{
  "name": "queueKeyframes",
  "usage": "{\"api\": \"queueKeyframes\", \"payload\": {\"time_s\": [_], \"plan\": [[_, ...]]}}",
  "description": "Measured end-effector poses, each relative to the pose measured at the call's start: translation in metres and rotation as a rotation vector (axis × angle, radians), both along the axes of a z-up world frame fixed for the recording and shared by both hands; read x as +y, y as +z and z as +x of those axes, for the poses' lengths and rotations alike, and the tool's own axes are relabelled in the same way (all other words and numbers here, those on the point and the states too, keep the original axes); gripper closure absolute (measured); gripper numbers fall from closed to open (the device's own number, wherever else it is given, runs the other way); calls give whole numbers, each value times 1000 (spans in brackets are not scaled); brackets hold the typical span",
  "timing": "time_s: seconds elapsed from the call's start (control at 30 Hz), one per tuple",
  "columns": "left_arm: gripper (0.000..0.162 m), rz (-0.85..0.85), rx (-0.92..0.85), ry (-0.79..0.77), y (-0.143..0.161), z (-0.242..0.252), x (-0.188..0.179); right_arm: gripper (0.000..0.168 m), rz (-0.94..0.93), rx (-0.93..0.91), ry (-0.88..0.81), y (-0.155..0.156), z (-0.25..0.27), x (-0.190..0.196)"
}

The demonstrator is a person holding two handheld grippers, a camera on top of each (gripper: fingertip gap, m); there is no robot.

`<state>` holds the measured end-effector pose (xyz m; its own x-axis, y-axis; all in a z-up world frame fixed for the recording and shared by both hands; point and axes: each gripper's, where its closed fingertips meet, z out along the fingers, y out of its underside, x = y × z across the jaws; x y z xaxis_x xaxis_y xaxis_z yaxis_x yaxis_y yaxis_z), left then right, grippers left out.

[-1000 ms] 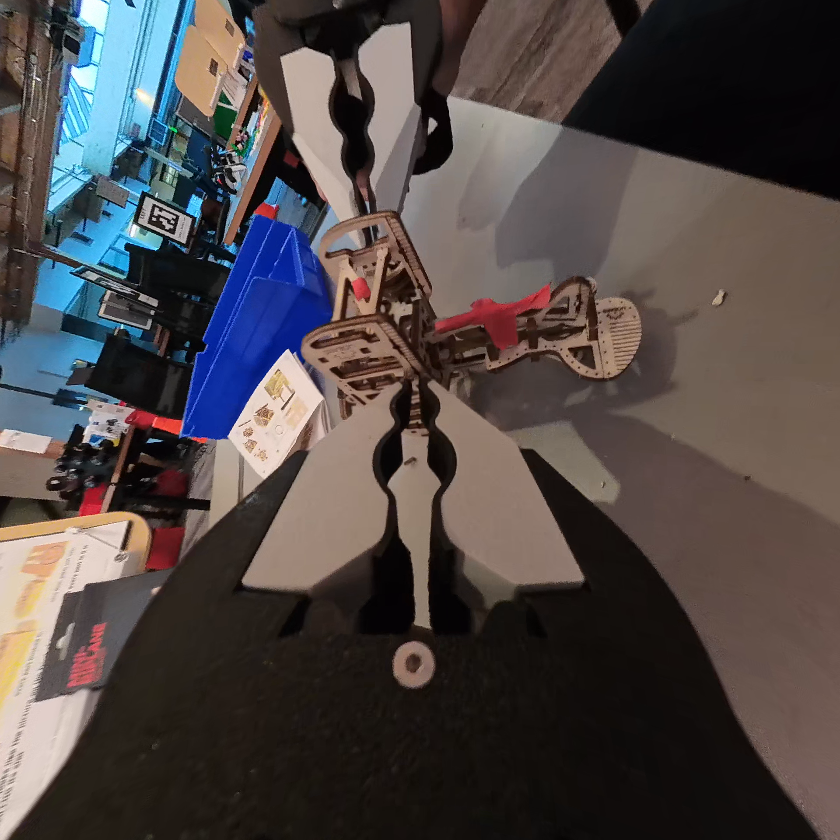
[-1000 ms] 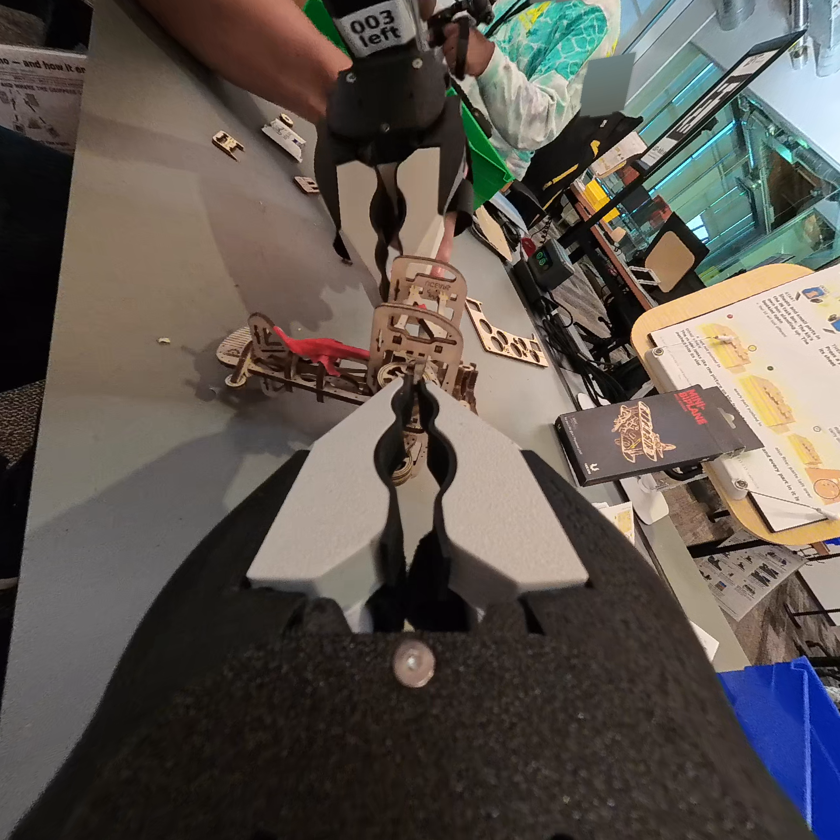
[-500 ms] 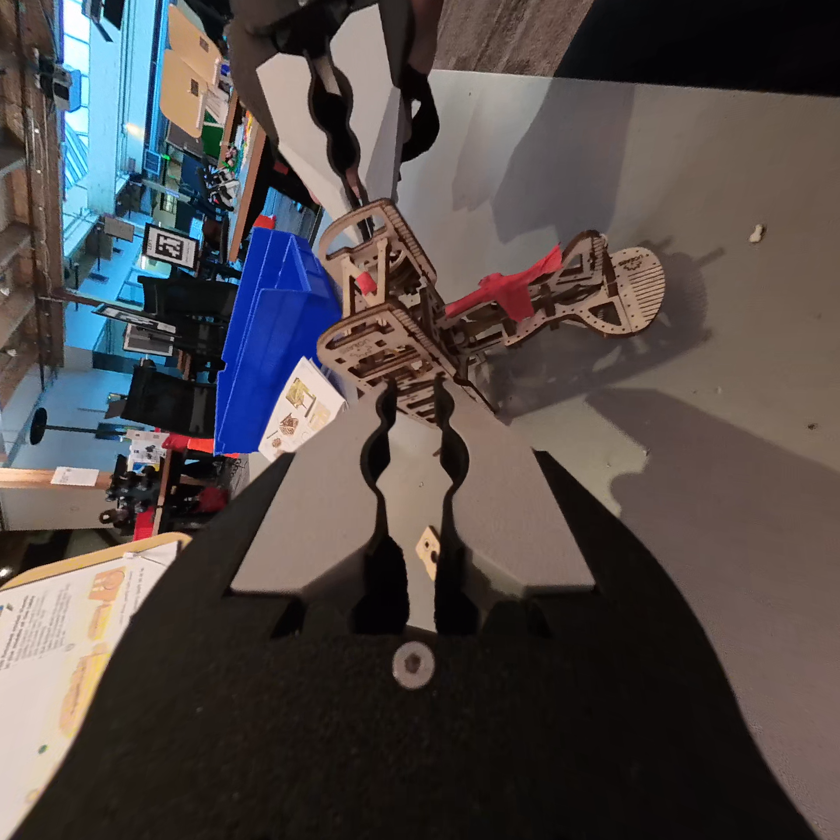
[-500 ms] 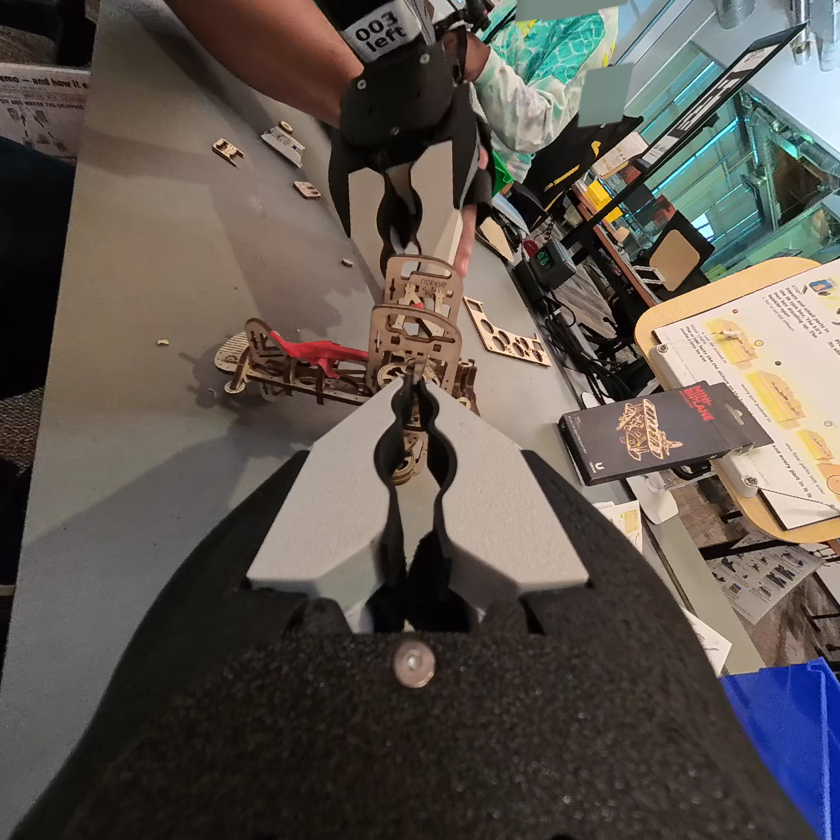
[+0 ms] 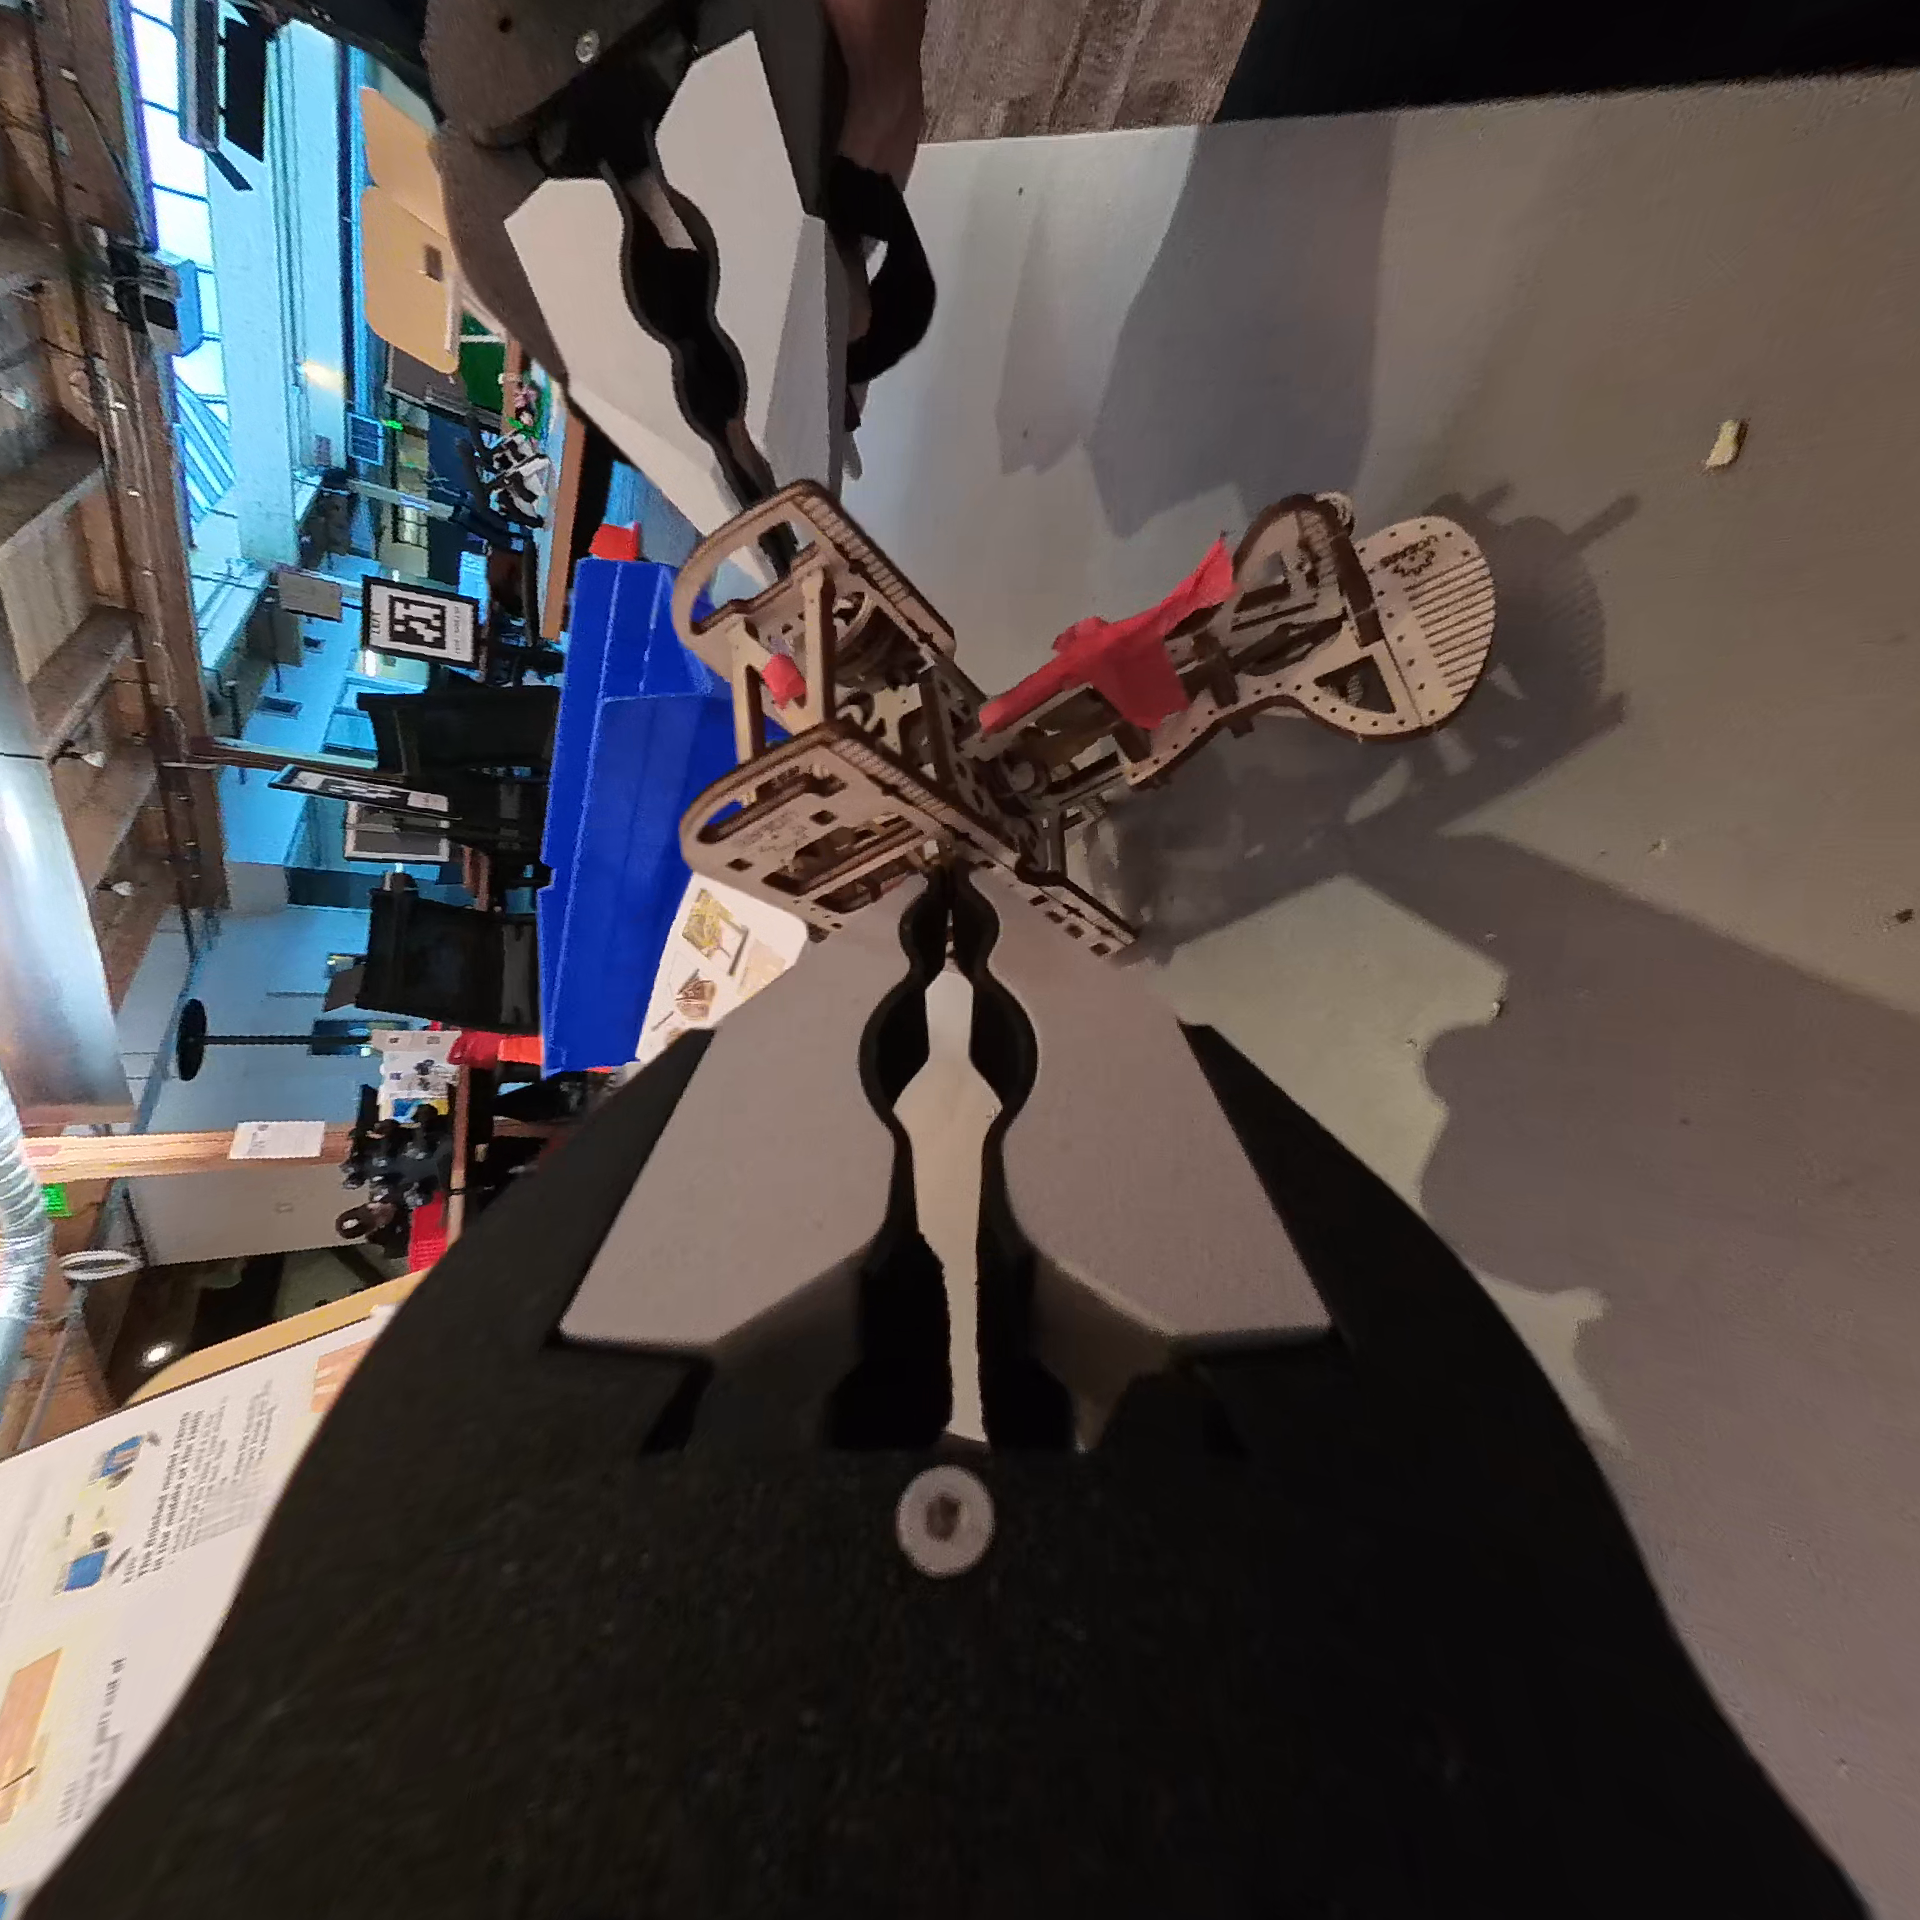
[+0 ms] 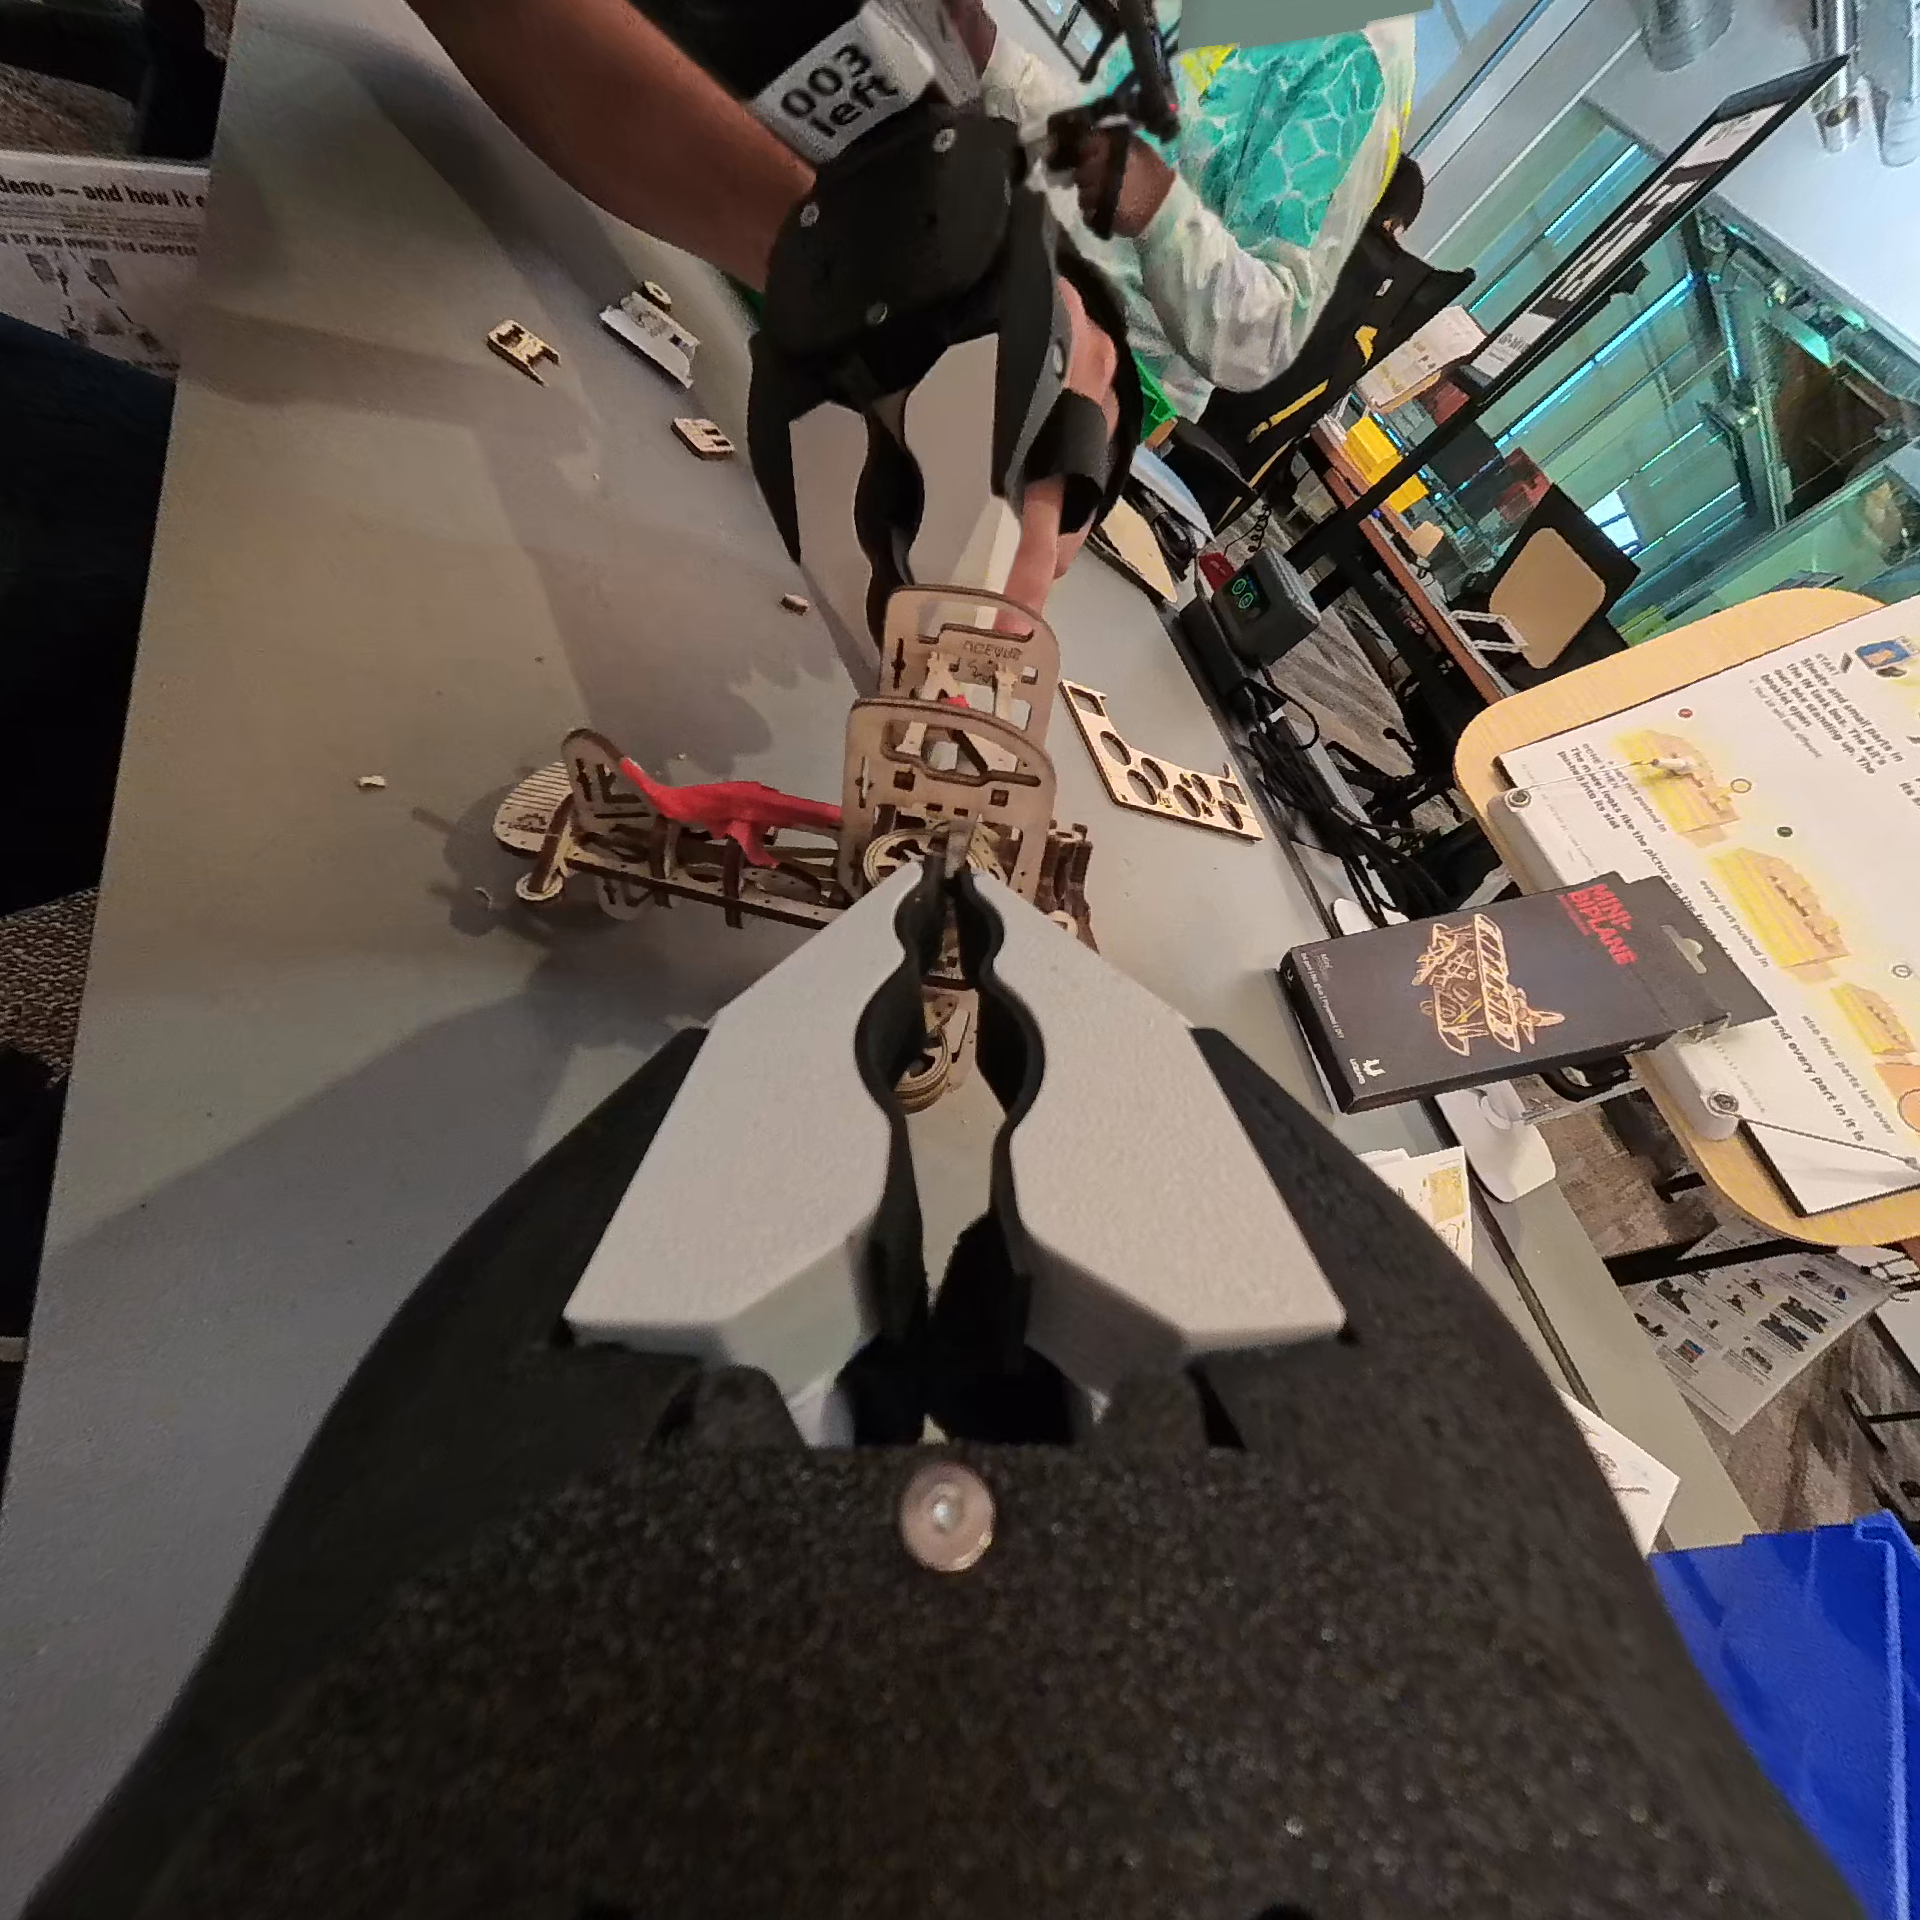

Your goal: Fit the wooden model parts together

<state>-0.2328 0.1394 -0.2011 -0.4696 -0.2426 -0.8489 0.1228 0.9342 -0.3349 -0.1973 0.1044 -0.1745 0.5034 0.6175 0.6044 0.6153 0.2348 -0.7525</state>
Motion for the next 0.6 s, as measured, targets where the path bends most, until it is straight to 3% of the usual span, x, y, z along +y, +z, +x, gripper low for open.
{"api": "queueKeyframes", "payload": {"time_s": [0.53, 0.6], "plan": [[162, 115, -179, -12, 11, -1, 1, 168, 2, 0, -4, 0, 3, 1], [150, 169, -192, -3, 10, 1, 6, 168, 2, -2, -4, 0, 3, 1]]}}
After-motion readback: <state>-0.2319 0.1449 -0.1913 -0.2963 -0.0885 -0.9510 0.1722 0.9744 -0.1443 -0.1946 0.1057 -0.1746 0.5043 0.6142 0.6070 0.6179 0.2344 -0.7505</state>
